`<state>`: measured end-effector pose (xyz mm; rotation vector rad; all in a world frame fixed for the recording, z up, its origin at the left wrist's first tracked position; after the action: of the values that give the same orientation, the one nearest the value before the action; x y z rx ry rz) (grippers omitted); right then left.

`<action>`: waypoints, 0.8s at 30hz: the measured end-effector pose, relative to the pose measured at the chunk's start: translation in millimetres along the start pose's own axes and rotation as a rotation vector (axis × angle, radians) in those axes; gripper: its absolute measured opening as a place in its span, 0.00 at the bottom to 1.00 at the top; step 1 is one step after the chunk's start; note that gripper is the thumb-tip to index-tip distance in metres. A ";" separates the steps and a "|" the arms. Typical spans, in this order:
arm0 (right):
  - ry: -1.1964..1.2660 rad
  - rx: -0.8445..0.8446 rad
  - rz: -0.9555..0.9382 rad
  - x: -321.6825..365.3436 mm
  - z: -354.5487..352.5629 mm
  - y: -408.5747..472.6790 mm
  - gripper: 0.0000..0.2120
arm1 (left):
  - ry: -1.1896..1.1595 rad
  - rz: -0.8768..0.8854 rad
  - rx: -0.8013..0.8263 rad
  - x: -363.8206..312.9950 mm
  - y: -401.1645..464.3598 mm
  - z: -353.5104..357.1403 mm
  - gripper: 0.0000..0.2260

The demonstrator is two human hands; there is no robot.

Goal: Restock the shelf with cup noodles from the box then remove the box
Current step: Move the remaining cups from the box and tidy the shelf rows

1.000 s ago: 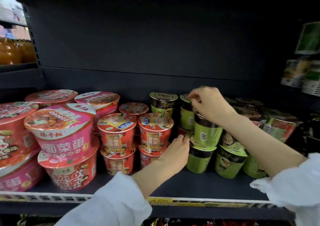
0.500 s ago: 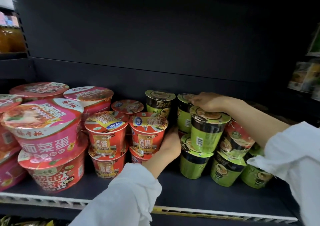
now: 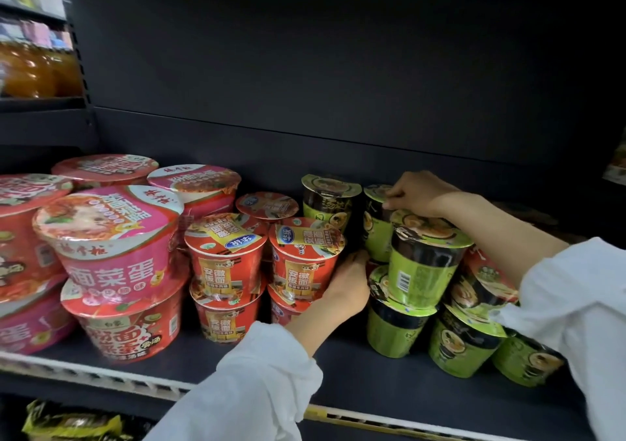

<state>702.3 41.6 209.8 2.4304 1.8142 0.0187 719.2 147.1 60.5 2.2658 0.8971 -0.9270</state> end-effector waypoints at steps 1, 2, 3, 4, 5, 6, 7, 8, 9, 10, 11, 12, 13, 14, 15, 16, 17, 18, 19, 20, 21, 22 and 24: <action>-0.026 -0.024 0.018 -0.2 0.6 1.9 0.20 | 0.015 -0.003 -0.001 0.6 0.8 1.6 0.17; -0.059 -0.061 0.040 -0.2 1.0 2.9 0.20 | 0.038 -0.005 -0.005 1.2 2.1 2.7 0.17; -0.096 -0.104 0.065 -0.4 1.6 3.4 0.21 | 0.056 -0.003 -0.015 1.9 3.8 3.0 0.16; -0.136 -0.143 0.085 0.7 2.1 3.5 0.23 | 0.067 0.003 -0.023 2.0 5.4 3.1 0.15; -0.167 -0.164 0.089 2.4 2.8 4.0 0.23 | 0.072 0.011 -0.026 1.8 6.6 3.6 0.15; -0.177 -0.161 0.077 4.8 3.5 5.0 0.24 | 0.081 0.018 -0.021 1.0 7.3 4.1 0.14; -0.166 -0.135 0.058 6.6 3.8 5.8 0.24 | 0.089 0.020 -0.014 0.3 7.7 4.6 0.14; -0.138 -0.093 0.038 8.0 3.6 6.3 0.23 | 0.093 0.018 -0.001 0.1 8.5 4.6 0.14; -0.100 -0.046 0.024 7.9 3.1 6.3 0.22 | 0.085 0.015 0.018 0.7 9.6 4.2 0.15; -0.057 -0.003 0.020 6.2 2.7 6.2 0.20 | 0.059 0.010 0.040 1.0 10.4 2.9 0.15; -0.019 0.029 0.023 3.7 2.7 6.1 0.18 | 0.021 0.001 0.064 1.5 11.1 1.2 0.15; 0.005 0.047 0.027 1.3 3.1 5.6 0.16 | -0.024 -0.010 0.087 1.7 11.6 -0.5 0.16; 0.017 0.057 0.028 -0.3 3.4 5.0 0.15 | -0.072 -0.027 0.103 1.8 12.0 -1.6 0.17; 0.018 0.065 0.022 -1.0 3.8 4.7 0.15 | -0.110 -0.049 0.100 2.1 12.4 -2.1 0.19; 0.011 0.069 0.014 -1.3 4.2 4.7 0.15 | -0.127 -0.072 0.078 3.1 13.6 -2.6 0.20; 0.006 0.067 0.006 -1.1 4.2 4.8 0.15 | -0.114 -0.096 0.055 3.5 14.4 -3.1 0.21; 0.009 0.056 -0.001 -1.3 3.7 5.5 0.15 | -0.083 -0.112 0.047 4.0 15.2 -2.6 0.21; 0.016 0.037 -0.003 -1.8 3.3 7.0 0.16 | -0.048 -0.113 0.047 4.2 16.3 -1.5 0.21; 0.020 0.014 0.001 -2.3 3.3 8.4 0.18 | -0.017 -0.106 0.053 5.4 17.4 0.0 0.20; 0.016 -0.012 0.011 -2.4 3.6 9.7 0.20 | 0.015 -0.099 0.056 6.7 18.1 1.3 0.20; 0.009 -0.039 0.021 -2.5 4.5 11.4 0.22 | 0.044 -0.096 0.051 8.5 18.6 3.2 0.20; 0.001 -0.062 0.028 -1.9 5.4 12.7 0.23 | 0.071 -0.092 0.035 8.4 17.0 4.3 0.19; -0.016 -0.081 0.017 0.8 7.3 14.5 0.25 | 0.123 -0.090 0.006 8.1 13.7 6.4 0.20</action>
<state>717.0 37.6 203.8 2.3840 1.7506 0.0724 731.2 137.1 53.3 2.3248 1.0590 -0.8373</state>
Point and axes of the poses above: each hand's wrist, its own y-axis towards the middle knuckle, its own z-axis out of the palm, x = y × z, the point moved 4 cm from there along y, towards the middle knuckle, and after that the axes turned 8 degrees about -y, right-handed, at the moved point
